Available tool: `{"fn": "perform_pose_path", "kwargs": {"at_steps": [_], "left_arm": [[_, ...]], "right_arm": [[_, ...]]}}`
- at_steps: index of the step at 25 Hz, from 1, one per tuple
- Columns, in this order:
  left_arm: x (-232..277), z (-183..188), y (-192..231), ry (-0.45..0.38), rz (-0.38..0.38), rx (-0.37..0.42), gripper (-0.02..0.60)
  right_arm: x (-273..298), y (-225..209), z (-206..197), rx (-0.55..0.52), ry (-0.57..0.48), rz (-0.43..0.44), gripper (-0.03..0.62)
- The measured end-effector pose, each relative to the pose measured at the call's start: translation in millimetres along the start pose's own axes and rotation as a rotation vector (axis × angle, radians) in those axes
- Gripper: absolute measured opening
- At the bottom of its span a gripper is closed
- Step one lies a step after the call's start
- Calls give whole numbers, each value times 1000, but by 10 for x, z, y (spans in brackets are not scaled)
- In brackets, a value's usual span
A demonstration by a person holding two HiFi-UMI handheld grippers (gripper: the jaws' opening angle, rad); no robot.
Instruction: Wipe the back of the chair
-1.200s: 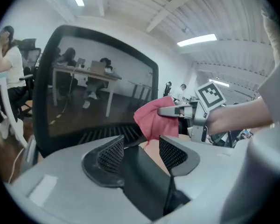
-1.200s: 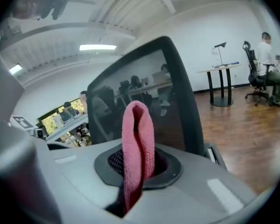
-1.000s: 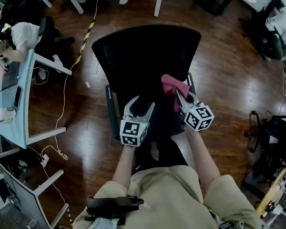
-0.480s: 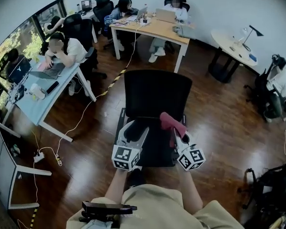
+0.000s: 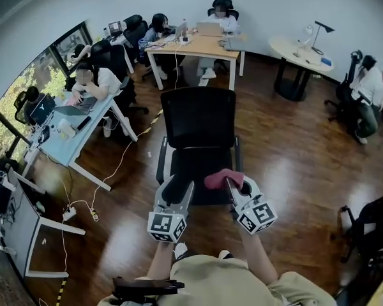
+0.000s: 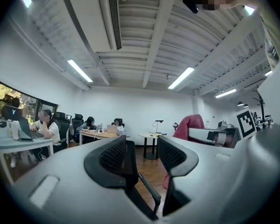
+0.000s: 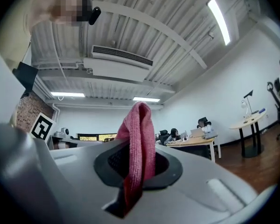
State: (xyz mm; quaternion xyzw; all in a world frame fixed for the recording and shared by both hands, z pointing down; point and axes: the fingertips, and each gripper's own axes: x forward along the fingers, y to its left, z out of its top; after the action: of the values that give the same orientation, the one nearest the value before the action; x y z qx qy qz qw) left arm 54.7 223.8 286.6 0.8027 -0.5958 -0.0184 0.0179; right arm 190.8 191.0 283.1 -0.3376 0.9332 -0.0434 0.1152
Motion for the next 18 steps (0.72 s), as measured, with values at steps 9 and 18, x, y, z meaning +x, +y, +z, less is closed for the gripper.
{"fn": "perform_pose_path", "kwargs": {"at_steps": [9, 18], "left_arm": [[-543, 597, -147, -146, -81, 78, 195], [-1065, 388, 625, -109, 12, 22, 195]], "right_arm": [[42, 390, 120, -49, 6, -57, 19], [430, 1096, -58, -44, 59, -28, 18]]}}
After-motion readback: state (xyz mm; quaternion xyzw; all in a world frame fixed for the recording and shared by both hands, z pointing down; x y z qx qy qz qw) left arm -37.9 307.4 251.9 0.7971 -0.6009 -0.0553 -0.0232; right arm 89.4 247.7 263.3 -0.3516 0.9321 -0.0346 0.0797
